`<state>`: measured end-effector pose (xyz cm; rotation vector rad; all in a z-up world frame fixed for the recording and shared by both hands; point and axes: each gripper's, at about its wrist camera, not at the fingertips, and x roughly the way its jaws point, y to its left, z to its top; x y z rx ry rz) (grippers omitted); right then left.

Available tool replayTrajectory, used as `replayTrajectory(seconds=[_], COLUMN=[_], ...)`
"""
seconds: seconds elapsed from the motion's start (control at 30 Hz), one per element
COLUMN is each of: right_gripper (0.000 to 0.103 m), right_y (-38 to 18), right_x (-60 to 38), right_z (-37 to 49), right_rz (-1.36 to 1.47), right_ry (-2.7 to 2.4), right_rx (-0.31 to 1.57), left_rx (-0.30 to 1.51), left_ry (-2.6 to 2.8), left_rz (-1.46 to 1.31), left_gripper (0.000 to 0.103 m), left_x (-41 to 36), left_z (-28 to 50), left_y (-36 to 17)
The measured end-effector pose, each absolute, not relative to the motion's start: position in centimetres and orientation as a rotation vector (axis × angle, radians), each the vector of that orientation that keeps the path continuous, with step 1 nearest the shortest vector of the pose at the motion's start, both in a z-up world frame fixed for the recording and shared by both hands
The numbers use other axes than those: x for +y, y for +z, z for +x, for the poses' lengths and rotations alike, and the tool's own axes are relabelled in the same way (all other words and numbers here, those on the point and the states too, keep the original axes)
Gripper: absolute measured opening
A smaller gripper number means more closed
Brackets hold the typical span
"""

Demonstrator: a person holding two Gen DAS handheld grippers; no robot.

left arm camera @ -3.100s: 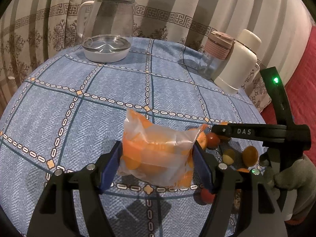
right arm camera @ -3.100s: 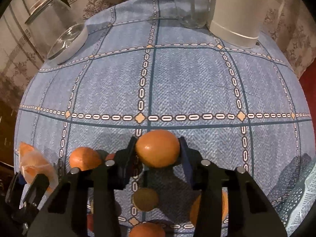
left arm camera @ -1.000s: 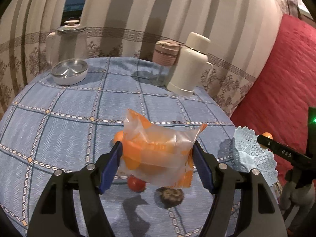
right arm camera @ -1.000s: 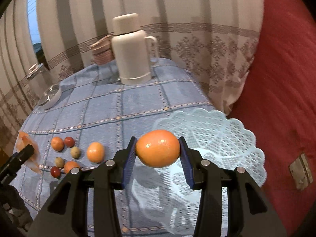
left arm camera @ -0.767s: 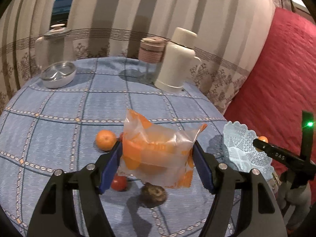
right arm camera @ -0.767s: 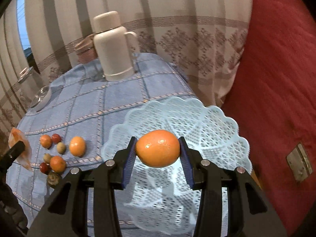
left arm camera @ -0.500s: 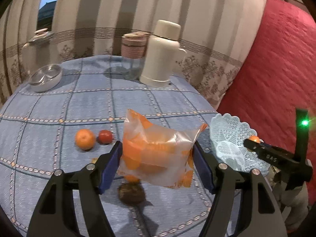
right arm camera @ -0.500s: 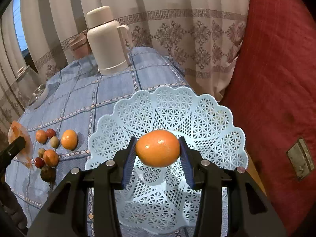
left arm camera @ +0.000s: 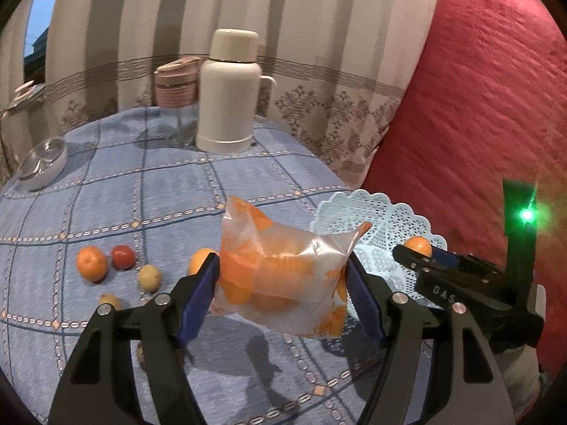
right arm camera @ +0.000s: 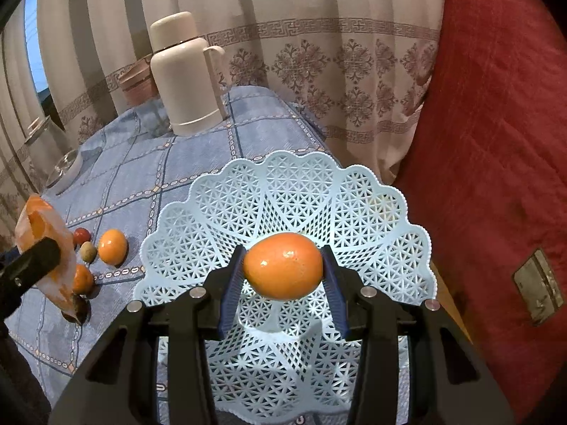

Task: Organize fruits
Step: 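Carry the large orange with the right tool into the lattice basket and release, then carry the orange bag with the left tool into the basket and release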

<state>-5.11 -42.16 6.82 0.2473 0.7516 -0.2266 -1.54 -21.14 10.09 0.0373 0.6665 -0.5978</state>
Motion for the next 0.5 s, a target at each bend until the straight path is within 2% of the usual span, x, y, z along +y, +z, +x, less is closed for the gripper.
replayTrajectory(seconds=[0.3,0.33,0.4,0.5], right_gripper=[0.044,0.046,0.057,0.060], right_y=[6.5,6.6,6.8,7.3], right_x=[-43.5,-43.7,-44.0,-44.1], right_z=[-5.7,-5.8,-6.0,-6.4], right_rz=[0.285,0.289,0.291,0.278], right_ry=[-0.235,-0.236,-0.235,-0.257], right_rx=[0.739,0.736,0.723,0.698], left_rx=[0.681,0.682,0.684,0.686], left_ry=[-0.641,-0.644,-0.649,-0.657], left_rz=[0.061,0.063,0.068,0.073], left_gripper=[0.070,0.070,0.070,0.070], left_x=[-24.5,-24.8,-25.4,-26.0], left_z=[-1.6,-1.6,-1.5,-1.5], left_y=[9.9,9.8,9.8,9.7])
